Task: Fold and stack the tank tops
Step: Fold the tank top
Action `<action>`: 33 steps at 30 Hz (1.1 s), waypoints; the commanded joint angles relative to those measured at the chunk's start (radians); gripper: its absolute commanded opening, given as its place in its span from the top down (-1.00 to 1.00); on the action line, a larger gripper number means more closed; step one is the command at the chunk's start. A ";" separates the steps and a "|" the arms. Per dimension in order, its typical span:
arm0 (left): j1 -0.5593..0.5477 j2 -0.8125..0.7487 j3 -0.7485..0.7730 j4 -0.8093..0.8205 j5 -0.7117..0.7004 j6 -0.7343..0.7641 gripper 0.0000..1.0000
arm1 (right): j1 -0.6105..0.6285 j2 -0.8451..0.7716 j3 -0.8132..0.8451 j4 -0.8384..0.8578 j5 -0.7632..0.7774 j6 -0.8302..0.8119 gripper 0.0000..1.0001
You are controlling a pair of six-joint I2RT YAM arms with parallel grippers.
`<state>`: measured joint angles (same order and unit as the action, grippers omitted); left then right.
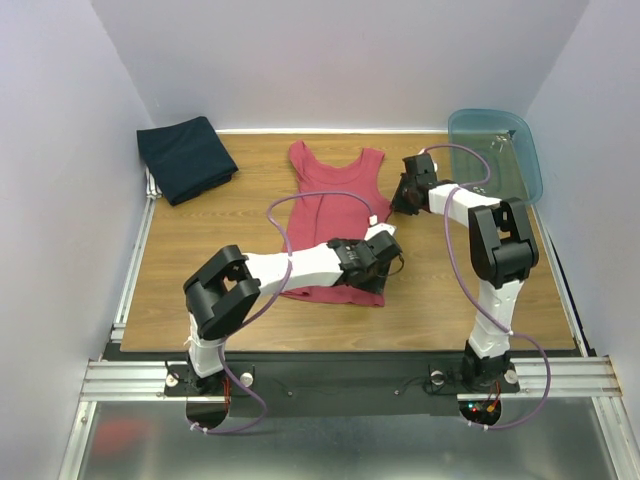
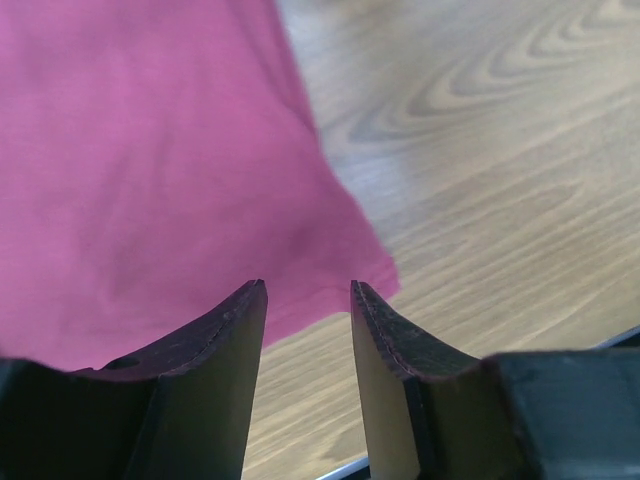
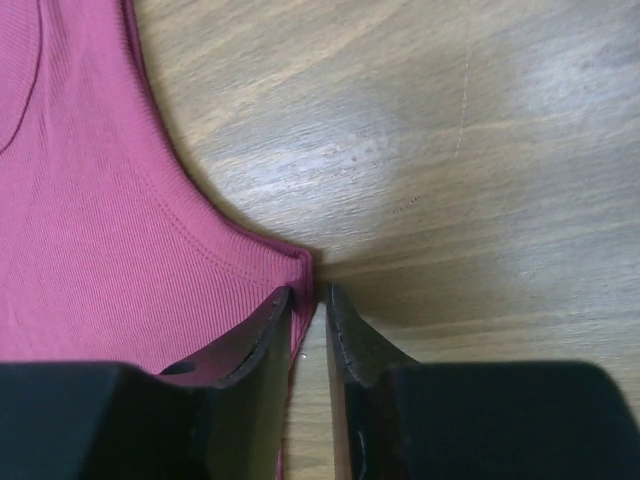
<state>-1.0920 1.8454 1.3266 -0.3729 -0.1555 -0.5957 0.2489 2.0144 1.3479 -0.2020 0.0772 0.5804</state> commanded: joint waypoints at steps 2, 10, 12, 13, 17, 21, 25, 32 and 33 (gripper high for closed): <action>-0.060 0.009 0.065 -0.017 -0.001 -0.009 -0.06 | 0.000 0.029 0.030 0.033 0.003 0.007 0.69; -0.123 0.074 0.109 -0.029 -0.039 -0.006 -0.08 | 0.000 0.027 0.020 0.039 0.009 0.007 0.99; -0.131 0.097 0.124 -0.040 -0.064 -0.004 -0.08 | -0.002 0.029 0.020 0.041 0.006 0.007 0.99; -0.132 0.112 0.125 -0.041 -0.067 -0.004 -0.08 | 0.000 0.027 0.020 0.041 0.004 0.009 0.99; -0.134 0.136 0.118 -0.038 -0.105 -0.019 -0.08 | 0.000 0.027 0.017 0.042 -0.002 0.010 0.99; -0.134 0.153 0.108 -0.026 -0.131 -0.021 -0.07 | 0.001 0.026 0.013 0.046 -0.004 0.009 0.99; -0.135 0.167 0.094 -0.012 -0.124 -0.021 -0.01 | -0.002 0.021 0.007 0.049 -0.005 0.010 0.99; -0.140 0.144 0.057 -0.004 -0.121 -0.021 0.80 | 0.000 0.004 -0.003 0.049 0.004 0.006 0.99; -0.141 0.137 0.054 -0.006 -0.118 -0.018 0.97 | 0.000 0.001 -0.006 0.049 0.012 0.004 0.99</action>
<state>-1.2232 2.0056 1.4067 -0.3805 -0.2657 -0.6121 0.2485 2.0224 1.3472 -0.1841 0.0731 0.5877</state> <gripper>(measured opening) 0.122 0.023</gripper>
